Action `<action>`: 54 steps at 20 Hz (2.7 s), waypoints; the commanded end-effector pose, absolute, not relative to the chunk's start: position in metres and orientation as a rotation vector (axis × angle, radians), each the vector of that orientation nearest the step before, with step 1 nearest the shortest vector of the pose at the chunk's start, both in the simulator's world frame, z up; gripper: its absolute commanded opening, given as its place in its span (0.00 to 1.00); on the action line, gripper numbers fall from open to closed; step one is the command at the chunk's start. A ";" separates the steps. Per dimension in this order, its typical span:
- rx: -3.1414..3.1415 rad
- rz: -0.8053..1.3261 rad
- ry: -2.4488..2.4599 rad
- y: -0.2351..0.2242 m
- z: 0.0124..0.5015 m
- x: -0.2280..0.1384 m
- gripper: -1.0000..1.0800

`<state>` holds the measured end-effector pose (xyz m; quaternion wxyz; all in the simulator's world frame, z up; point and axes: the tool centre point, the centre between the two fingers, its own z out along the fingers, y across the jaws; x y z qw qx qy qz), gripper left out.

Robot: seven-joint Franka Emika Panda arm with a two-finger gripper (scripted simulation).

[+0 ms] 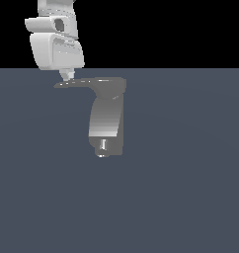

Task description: Turn on the faucet by rotating a designated handle.

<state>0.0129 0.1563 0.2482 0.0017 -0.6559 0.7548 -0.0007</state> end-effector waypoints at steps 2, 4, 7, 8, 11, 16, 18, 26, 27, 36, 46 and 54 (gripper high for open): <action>-2.063 -0.001 2.370 0.159 0.248 0.000 0.00; -2.063 -0.001 2.370 0.160 0.248 -0.006 0.00; -2.063 -0.001 2.370 0.162 0.248 -0.016 0.00; -2.063 -0.001 2.370 0.163 0.248 -0.019 0.00; -2.063 -0.001 2.370 0.165 0.248 -0.029 0.00; -2.054 -0.002 2.374 0.158 0.248 -0.032 0.00; -2.054 -0.002 2.374 0.155 0.248 -0.036 0.00; -2.056 -0.001 2.373 0.144 0.248 -0.056 0.00; -2.057 -0.001 2.373 0.143 0.248 -0.059 0.00; -2.059 -0.001 2.372 0.129 0.248 -0.081 0.00; -2.060 0.000 2.371 0.114 0.248 -0.107 0.00; -2.067 0.000 2.364 0.109 0.248 -0.120 0.00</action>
